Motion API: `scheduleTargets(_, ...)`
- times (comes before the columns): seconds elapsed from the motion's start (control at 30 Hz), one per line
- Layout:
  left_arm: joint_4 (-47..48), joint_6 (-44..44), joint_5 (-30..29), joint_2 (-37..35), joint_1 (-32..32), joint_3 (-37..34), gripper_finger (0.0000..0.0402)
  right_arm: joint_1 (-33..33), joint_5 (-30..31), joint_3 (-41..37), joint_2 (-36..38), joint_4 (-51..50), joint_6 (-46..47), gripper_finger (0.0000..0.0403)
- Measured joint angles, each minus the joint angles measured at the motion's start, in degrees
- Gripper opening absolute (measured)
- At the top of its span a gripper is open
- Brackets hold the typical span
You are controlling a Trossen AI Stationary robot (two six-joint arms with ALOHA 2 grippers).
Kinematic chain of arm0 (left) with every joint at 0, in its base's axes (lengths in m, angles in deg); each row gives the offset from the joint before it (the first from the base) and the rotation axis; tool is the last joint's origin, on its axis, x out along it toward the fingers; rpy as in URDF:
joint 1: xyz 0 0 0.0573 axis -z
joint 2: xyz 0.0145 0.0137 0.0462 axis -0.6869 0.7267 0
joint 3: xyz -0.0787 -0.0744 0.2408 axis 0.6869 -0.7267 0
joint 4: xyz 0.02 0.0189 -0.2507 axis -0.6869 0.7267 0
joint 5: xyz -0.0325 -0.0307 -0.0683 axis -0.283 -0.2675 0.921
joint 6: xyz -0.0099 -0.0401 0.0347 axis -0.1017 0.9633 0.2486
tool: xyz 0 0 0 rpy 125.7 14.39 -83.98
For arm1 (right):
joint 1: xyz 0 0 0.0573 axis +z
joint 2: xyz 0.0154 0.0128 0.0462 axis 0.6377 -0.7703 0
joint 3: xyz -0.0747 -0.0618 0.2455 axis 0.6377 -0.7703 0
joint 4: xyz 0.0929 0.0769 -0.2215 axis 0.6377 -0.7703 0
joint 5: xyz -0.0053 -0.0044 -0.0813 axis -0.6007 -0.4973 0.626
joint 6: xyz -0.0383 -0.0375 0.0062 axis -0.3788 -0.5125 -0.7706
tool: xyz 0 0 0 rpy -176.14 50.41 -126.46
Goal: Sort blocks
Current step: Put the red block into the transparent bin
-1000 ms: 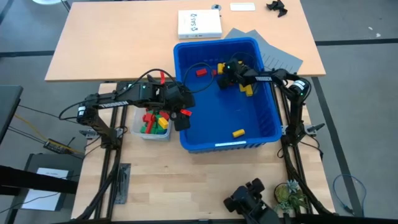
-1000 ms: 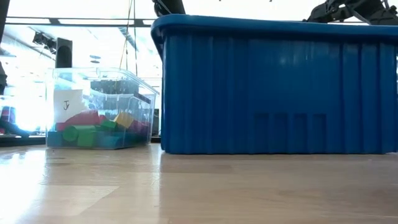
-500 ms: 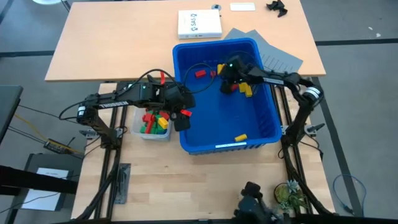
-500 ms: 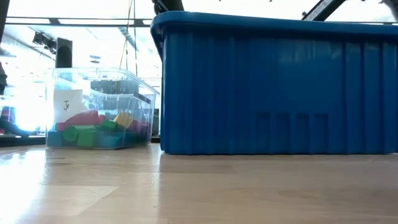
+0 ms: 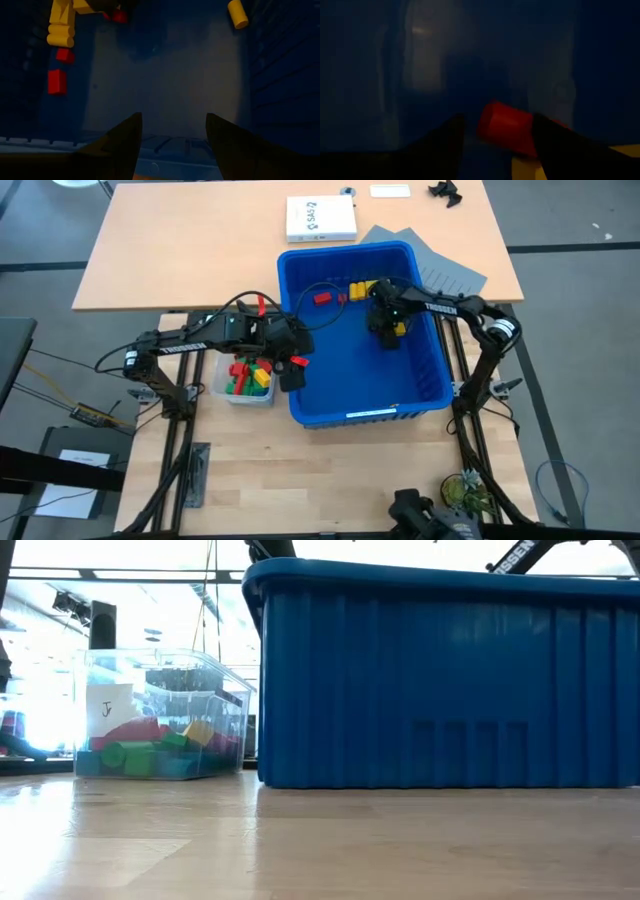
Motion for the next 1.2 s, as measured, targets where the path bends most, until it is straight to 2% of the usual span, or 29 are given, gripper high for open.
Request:
scheduleTargets(0.13,-1.10,-0.76,-0.01,0.00,0.00,0.00,0.0229,0.00,1.53,-2.50,-0.36,2.73,-1.58,0.0227)
scheduleTargets(0.33,-1.22,-0.82,-0.03,0.00,0.00,-0.02,0.0229,-0.28,3.15,-5.25,-0.03,7.69,-10.40,0.0227)
scheduleTargets(0.7,-1.69,-1.63,-0.09,0.00,0.02,-0.02,0.0229,0.42,12.30,-1.11,2.80,7.07,17.62,0.0227)
scheduleTargets(1.07,-3.69,-1.74,-0.07,0.00,0.02,-0.02,0.0229,-0.81,18.37,-0.06,-0.35,8.70,24.88,0.0227)
scheduleTargets(1.2,-3.81,-1.70,0.21,0.00,0.02,-0.02,0.0229,-1.42,14.16,0.03,-3.79,7.37,27.34,0.0227)
